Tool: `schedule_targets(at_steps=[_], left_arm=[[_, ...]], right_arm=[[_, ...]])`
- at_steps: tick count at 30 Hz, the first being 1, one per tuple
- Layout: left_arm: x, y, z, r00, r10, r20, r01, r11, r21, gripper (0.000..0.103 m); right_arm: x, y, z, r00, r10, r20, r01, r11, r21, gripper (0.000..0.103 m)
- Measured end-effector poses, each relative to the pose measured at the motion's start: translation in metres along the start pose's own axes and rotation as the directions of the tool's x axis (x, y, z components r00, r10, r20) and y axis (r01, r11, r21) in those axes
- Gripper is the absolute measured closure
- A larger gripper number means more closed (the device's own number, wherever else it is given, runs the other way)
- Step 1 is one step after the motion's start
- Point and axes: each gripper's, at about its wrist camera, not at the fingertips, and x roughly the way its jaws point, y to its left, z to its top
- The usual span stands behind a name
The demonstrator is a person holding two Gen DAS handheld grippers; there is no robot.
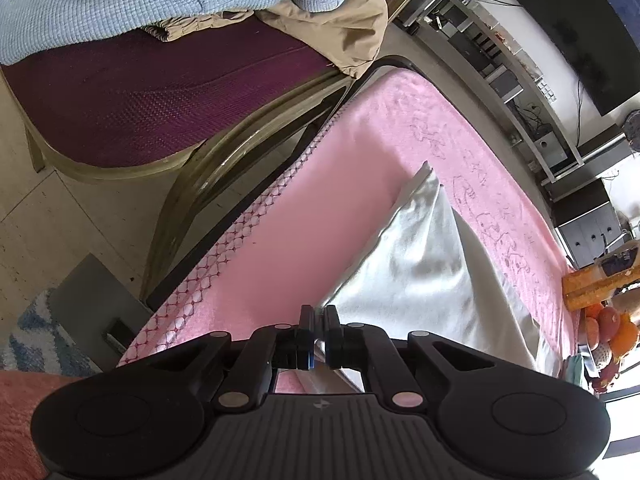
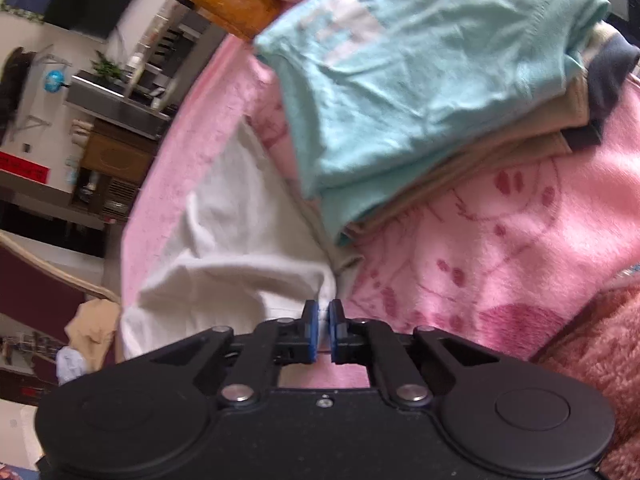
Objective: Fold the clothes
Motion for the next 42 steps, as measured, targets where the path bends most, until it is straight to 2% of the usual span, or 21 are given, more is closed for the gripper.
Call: schedule_targets(at_steps=[4, 7, 9, 12, 15, 18, 22, 23, 24, 25, 27, 29, 30, 31, 32, 34, 37, 38, 39, 40, 42], left_arm=[[-0.002, -0.004, 0.007, 1.0, -0.008, -0.017, 0.008, 1.0, 0.005, 0.101], [-0.02, 0.002, 0.017, 0.988, -0.155, 0.004, 0.155, 0.985, -0.07, 0.101], [-0.029, 0.006, 0.023, 0.984, -0.176, 0.017, 0.177, 0.979, -0.1, 0.101], [-0.035, 0.008, 0.022, 0.991, -0.13, 0.016, 0.131, 0.988, -0.077, 0.101], [-0.03, 0.0, 0.011, 1.0, 0.009, 0.004, -0.009, 1.0, 0.017, 0.101], [-0.015, -0.006, 0.0, 0.993, 0.115, -0.035, -0.113, 0.991, 0.074, 0.101], [-0.001, -0.023, -0.004, 0.967, 0.255, -0.013, -0.248, 0.95, 0.191, 0.094], [-0.001, -0.029, -0.006, 0.958, 0.287, 0.01, -0.282, 0.933, 0.225, 0.093], [-0.002, -0.034, -0.008, 0.947, 0.319, 0.047, -0.32, 0.914, 0.25, 0.093], [-0.006, -0.038, -0.011, 0.939, 0.333, 0.087, -0.344, 0.9, 0.266, 0.093], [-0.014, -0.046, -0.016, 0.923, 0.349, 0.164, -0.383, 0.876, 0.294, 0.09], [-0.022, -0.054, -0.021, 0.934, 0.284, 0.215, -0.343, 0.883, 0.322, 0.09], [-0.025, -0.059, -0.023, 0.94, 0.249, 0.232, -0.318, 0.885, 0.34, 0.089], [-0.024, -0.065, -0.025, 0.952, 0.205, 0.226, -0.278, 0.886, 0.371, 0.087], [-0.021, -0.072, -0.027, 0.962, 0.165, 0.215, -0.241, 0.883, 0.402, 0.086], [-0.009, -0.087, -0.035, 0.977, 0.12, 0.176, -0.191, 0.862, 0.469, 0.086], [0.017, -0.098, -0.05, 0.987, 0.129, 0.1, -0.163, 0.818, 0.551, 0.085], [0.026, -0.099, -0.054, 0.985, 0.155, 0.071, -0.168, 0.806, 0.568, 0.083], [0.035, -0.098, -0.055, 0.976, 0.212, 0.055, -0.205, 0.794, 0.572, 0.079], [0.042, -0.096, -0.056, 0.965, 0.258, 0.046, -0.238, 0.784, 0.573, 0.075], [0.039, -0.09, -0.05, 0.959, 0.279, 0.056, -0.264, 0.801, 0.538, 0.077]], right_arm=[[-0.024, 0.023, 0.007, 0.991, -0.043, 0.128, 0.053, 0.995, -0.083, 0.099], [-0.051, 0.045, 0.024, 0.98, 0.002, 0.2, 0.017, 0.996, -0.093, 0.099], [-0.062, 0.058, 0.034, 0.977, 0.002, 0.214, 0.024, 0.993, -0.12, 0.099], [-0.059, 0.073, 0.038, 0.982, -0.064, 0.178, 0.1, 0.975, -0.201, 0.099], [-0.046, 0.079, 0.028, 0.981, -0.139, 0.133, 0.173, 0.939, -0.299, 0.099], [-0.03, 0.073, 0.012, 0.973, -0.212, 0.089, 0.23, 0.903, -0.364, 0.099], [-0.01, 0.065, -0.001, 0.947, -0.316, 0.061, 0.311, 0.85, -0.425, 0.096], [-0.008, 0.066, -0.003, 0.937, -0.342, 0.067, 0.336, 0.833, -0.439, 0.09], [-0.01, 0.068, -0.004, 0.931, -0.356, 0.082, 0.354, 0.824, -0.443, 0.076], [-0.014, 0.067, -0.004, 0.933, -0.345, 0.101, 0.353, 0.825, -0.441, 0.07], [-0.025, 0.067, -0.005, 0.939, -0.317, 0.134, 0.344, 0.835, -0.429, 0.068], [-0.031, 0.069, -0.009, 0.951, -0.258, 0.169, 0.307, 0.837, -0.452, 0.069], [-0.034, 0.07, -0.011, 0.956, -0.227, 0.186, 0.289, 0.837, -0.464, 0.077], [-0.037, 0.071, -0.013, 0.96, -0.195, 0.202, 0.271, 0.836, -0.476, 0.081], [-0.031, 0.074, -0.013, 0.969, -0.172, 0.18, 0.24, 0.836, -0.494, 0.084], [-0.014, 0.078, -0.015, 0.986, -0.127, 0.106, 0.164, 0.836, -0.523, 0.084], [0.024, 0.073, -0.013, 0.991, -0.122, -0.051, 0.083, 0.874, -0.48, 0.084], [0.033, 0.069, -0.012, 0.986, -0.147, -0.08, 0.096, 0.888, -0.45, 0.085], [0.037, 0.064, -0.01, 0.981, -0.18, -0.073, 0.131, 0.892, -0.433, 0.101], [0.034, 0.06, -0.007, 0.975, -0.219, -0.026, 0.187, 0.886, -0.425, 0.103], [0.022, 0.055, -0.002, 0.947, -0.307, 0.094, 0.318, 0.859, -0.401, 0.103]])
